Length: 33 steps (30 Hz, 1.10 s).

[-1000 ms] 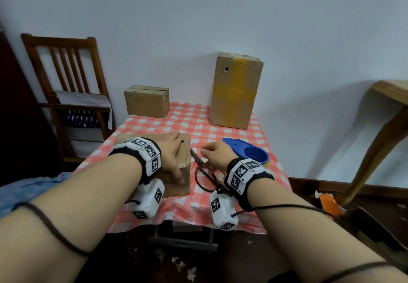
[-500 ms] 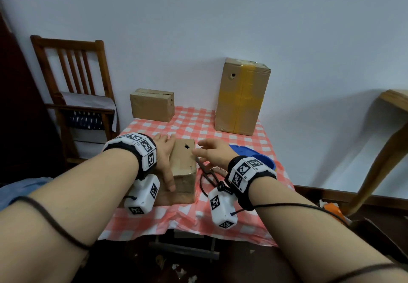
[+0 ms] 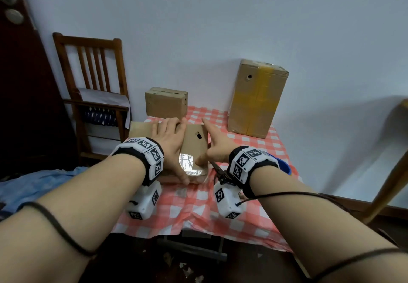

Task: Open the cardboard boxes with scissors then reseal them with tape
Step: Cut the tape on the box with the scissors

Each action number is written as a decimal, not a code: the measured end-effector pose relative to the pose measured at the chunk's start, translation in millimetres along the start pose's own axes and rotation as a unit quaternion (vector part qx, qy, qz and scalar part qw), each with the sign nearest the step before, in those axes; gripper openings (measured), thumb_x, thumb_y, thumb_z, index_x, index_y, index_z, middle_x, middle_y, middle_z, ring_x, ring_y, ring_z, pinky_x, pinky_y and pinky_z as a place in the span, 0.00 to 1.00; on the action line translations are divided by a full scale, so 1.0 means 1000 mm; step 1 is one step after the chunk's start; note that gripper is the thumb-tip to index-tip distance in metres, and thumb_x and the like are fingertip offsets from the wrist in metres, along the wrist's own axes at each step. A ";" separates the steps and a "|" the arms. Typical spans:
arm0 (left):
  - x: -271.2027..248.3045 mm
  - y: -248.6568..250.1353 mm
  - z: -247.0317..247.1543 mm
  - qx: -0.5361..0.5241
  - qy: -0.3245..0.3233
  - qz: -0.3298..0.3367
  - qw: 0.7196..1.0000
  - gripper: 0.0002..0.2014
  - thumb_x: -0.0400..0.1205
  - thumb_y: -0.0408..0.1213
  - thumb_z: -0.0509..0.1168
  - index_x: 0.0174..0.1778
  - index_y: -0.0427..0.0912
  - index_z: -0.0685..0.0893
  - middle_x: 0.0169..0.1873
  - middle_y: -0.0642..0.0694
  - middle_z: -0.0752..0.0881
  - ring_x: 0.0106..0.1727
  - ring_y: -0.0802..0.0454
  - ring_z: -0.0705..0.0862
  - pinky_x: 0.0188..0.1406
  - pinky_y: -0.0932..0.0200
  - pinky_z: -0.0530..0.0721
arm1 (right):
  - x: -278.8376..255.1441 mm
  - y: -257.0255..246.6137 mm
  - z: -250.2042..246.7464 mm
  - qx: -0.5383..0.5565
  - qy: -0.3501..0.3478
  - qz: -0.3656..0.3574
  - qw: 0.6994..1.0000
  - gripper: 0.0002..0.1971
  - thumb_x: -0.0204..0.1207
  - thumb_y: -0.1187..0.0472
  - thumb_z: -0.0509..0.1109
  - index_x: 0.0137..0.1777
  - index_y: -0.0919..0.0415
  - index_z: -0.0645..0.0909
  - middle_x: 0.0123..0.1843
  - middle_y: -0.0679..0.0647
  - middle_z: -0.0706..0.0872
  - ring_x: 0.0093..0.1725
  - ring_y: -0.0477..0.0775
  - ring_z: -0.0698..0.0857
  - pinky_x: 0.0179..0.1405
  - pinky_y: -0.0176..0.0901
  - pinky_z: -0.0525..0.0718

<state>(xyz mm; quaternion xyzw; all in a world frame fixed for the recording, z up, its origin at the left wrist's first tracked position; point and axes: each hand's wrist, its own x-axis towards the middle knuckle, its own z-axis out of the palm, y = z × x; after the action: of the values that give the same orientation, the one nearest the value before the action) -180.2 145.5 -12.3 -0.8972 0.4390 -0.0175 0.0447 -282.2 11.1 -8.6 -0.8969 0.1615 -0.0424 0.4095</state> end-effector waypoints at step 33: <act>-0.035 -0.081 -0.013 -0.255 0.133 -0.193 0.938 0.24 0.80 0.54 0.67 0.60 0.36 0.84 0.54 0.37 0.86 0.56 0.40 0.83 0.54 0.50 0.82 | 0.015 -0.034 0.009 -0.018 0.080 0.061 0.995 0.42 0.69 0.59 0.80 0.78 0.57 0.60 0.60 0.54 0.77 0.60 0.58 0.81 0.61 0.59 0.83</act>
<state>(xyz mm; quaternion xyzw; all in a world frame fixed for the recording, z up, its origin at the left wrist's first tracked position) -139.1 221.4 8.7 -0.9357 0.2486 -0.0326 -0.2483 -257.5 33.3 9.7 -0.8863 0.2492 -0.0857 0.3808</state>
